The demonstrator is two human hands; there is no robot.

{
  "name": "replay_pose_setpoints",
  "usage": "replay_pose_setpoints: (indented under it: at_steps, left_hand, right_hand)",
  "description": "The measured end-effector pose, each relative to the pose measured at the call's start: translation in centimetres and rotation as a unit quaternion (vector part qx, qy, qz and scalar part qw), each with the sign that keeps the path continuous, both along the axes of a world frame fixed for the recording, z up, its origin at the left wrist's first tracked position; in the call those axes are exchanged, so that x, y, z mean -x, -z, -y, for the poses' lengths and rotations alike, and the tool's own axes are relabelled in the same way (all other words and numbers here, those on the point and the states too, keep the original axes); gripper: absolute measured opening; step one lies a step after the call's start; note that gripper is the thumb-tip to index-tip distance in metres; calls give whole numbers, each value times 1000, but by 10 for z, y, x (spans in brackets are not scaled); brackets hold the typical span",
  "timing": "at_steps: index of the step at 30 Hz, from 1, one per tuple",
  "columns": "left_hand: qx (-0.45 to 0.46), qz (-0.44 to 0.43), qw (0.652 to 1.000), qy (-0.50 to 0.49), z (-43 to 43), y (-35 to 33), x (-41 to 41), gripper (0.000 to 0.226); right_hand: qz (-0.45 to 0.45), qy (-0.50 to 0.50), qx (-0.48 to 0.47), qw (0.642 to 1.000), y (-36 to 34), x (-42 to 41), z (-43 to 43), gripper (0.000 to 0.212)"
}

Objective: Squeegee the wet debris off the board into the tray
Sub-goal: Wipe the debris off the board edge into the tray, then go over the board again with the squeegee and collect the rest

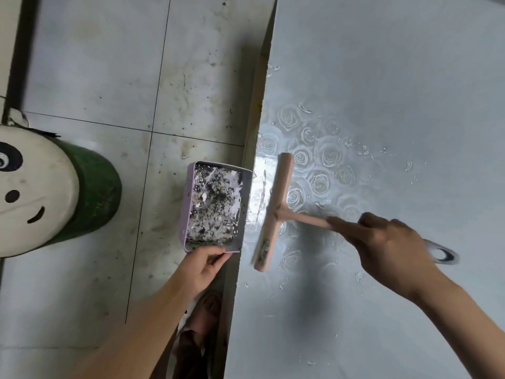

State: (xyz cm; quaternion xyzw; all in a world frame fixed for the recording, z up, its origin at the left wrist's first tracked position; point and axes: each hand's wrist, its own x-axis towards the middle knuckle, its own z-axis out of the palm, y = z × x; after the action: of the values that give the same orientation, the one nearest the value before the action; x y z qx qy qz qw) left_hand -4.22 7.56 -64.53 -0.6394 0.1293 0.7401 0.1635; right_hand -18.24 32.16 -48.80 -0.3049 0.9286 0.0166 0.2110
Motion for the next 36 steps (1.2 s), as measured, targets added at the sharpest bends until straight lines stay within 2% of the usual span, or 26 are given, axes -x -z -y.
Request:
replay_pose_setpoints:
  at_steps: [5,7,11,16,19,21,25,28,36]
  left_hand:
    - [22,0,999,33,-1,2,-1,31]
    - [35,-8,997,65,-1,2,-2,27]
    - [22,-19,998,57,4,6,-3,30]
    - [-26,-33,999,16,12,1,-4,18]
    - [-34,-45,998,-18,17,-7,-7,40]
    - [-38,-48,998,-29,22,-12,-14,53]
    - [-36,-76,996,-9,41,-37,-27,49]
    - [-18,-102,995,14,63,-65,-40,19]
    - [57,-132,989,46,144,-146,-77,18]
  right_hand:
    - [23,34,18,999,14,-13,20,49]
    - [13,22,23,999,17,-16,33,53]
    - [-23,5,54,998,9,-24,41,60]
    - [-38,120,52,991,-7,-55,40,63]
    - [-17,228,78,970,-7,-76,33,50]
    - [34,284,78,955,-6,-90,31,41]
    - [77,312,99,942,-19,-109,39,38]
    - [80,293,110,946,-41,-119,49,38]
    - [102,275,214,932,-101,-128,111,38]
